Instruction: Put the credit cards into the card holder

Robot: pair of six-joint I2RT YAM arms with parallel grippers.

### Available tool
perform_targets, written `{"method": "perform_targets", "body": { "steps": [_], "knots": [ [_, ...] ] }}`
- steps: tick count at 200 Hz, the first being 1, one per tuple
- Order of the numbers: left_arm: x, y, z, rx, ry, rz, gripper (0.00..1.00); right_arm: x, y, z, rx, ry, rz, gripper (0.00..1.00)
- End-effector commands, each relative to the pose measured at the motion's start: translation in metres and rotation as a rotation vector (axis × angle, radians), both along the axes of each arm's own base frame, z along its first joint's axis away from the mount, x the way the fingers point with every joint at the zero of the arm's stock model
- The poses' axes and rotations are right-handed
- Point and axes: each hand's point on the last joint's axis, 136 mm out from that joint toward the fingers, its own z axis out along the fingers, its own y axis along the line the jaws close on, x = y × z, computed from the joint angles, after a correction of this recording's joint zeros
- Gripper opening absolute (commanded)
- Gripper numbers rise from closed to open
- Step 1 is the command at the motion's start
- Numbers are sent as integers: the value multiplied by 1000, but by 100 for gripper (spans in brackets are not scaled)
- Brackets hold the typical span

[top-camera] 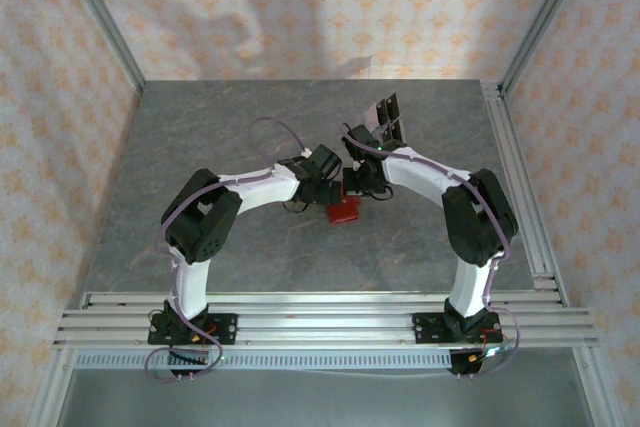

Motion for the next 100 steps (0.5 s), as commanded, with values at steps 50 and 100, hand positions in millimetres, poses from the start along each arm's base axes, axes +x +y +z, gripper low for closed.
{"method": "perform_targets", "body": {
  "steps": [50, 100],
  "knots": [
    [-9, 15, -7, 58, 28, 0, 97, -2, -4, 2, -26, 4, 11, 17],
    [-9, 15, -7, 56, 29, 0, 97, -1, -3, 0, -31, 6, 14, 18]
  ]
}}
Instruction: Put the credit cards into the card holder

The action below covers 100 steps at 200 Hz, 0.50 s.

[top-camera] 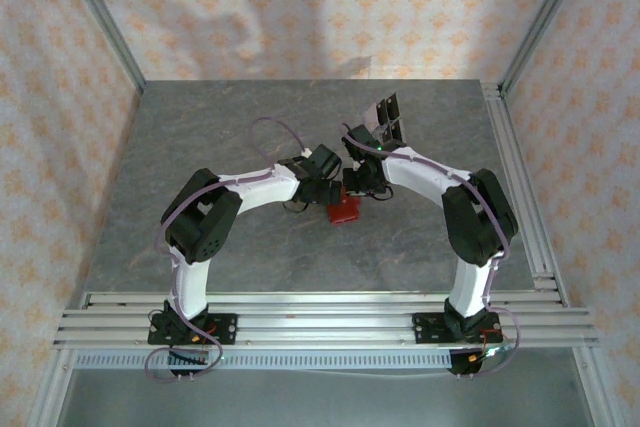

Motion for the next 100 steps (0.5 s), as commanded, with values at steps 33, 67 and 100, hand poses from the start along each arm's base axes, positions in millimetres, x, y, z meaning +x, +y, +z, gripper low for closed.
{"method": "perform_targets", "body": {
  "steps": [33, 67, 100],
  "knots": [
    [-9, 15, -7, 58, 30, -2, 97, 0, -3, -4, -36, 14, 12, 20],
    [-9, 15, -7, 58, 29, -3, 97, 0, -3, -6, -40, 21, 17, 24],
    [-8, 14, -6, 56, 26, -3, 97, 0, -4, -8, -47, 20, 14, 21]
  ]
}}
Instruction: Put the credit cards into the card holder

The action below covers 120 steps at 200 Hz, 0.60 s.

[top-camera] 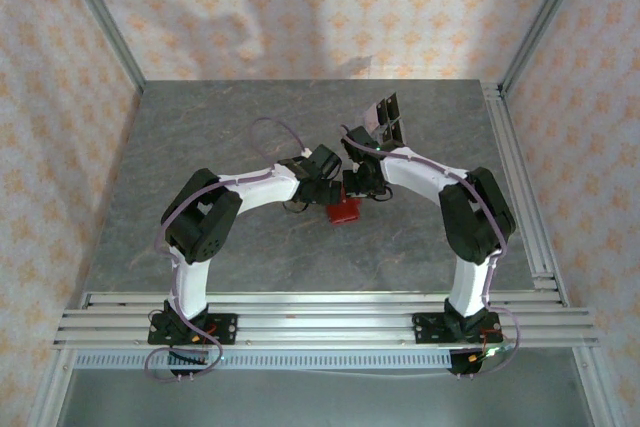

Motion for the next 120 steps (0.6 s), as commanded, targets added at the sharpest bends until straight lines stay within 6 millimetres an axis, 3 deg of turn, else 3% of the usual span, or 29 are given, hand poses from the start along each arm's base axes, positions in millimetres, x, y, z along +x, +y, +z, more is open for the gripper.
{"method": "perform_targets", "body": {
  "steps": [1, 70, 120],
  "knots": [
    [-8, 14, -6, 56, 26, -3, 97, 2, -3, 2, -31, -1, 5, 21],
    [-9, 15, -8, 57, 31, -4, 96, 4, -3, 7, -28, -16, 2, 15],
    [-9, 14, -9, 55, 31, -3, 96, 4, -3, 6, -33, -10, 4, 0]
  ]
}}
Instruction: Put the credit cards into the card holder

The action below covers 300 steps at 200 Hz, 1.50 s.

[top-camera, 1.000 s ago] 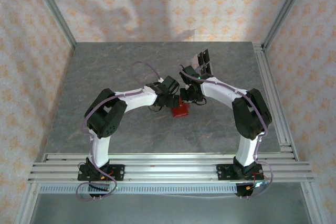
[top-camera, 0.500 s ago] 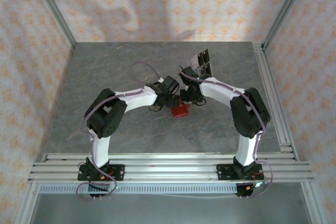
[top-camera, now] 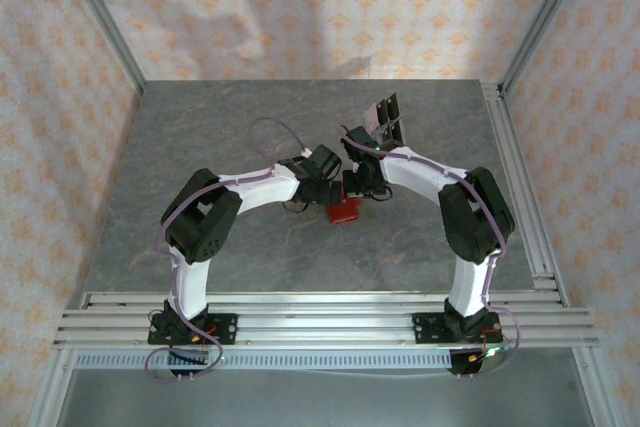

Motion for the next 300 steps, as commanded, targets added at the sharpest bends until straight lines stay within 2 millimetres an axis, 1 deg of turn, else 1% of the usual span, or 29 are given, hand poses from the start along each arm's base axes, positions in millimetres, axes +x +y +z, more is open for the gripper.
{"method": "perform_targets", "body": {
  "steps": [1, 35, 61, 78, 147, 199, 226, 253, 276, 287, 288, 290, 300],
  "knots": [
    [-9, 14, -8, 56, 31, -2, 96, 3, -3, 5, -30, -11, 3, 0],
    [-9, 15, -8, 56, 28, -3, 96, 3, 3, 11, 28, -15, -4, 0],
    [-9, 15, -8, 56, 28, -3, 96, 1, 15, 15, 111, -2, -7, 0],
    [-10, 15, -9, 55, 31, -4, 96, 0, 22, 15, 153, 15, -9, 0],
    [-10, 15, -8, 58, 30, -6, 96, -4, 31, -3, 209, 68, -30, 0],
    [-10, 15, -8, 56, 31, -5, 96, -6, 32, -19, 212, 99, -47, 0],
    [-10, 14, -7, 49, 30, -4, 96, -8, 30, -33, 199, 120, -58, 0],
    [-9, 12, -1, 39, 20, -3, 96, -11, 26, -44, 187, 136, -67, 0],
    [-5, 12, 13, 27, -9, 1, 96, -13, 24, -45, 183, 135, -70, 0],
    [-4, 14, 15, 32, -14, 6, 96, -13, 23, -45, 182, 134, -72, 0],
    [-3, 14, 21, 24, -25, 7, 96, -13, 23, -45, 181, 134, -72, 0],
    [-2, 14, 27, 17, -37, 9, 96, -12, 23, -45, 180, 134, -73, 0],
    [1, 17, 35, 10, -54, 21, 96, -12, 23, -45, 180, 133, -72, 0]
  ]
}}
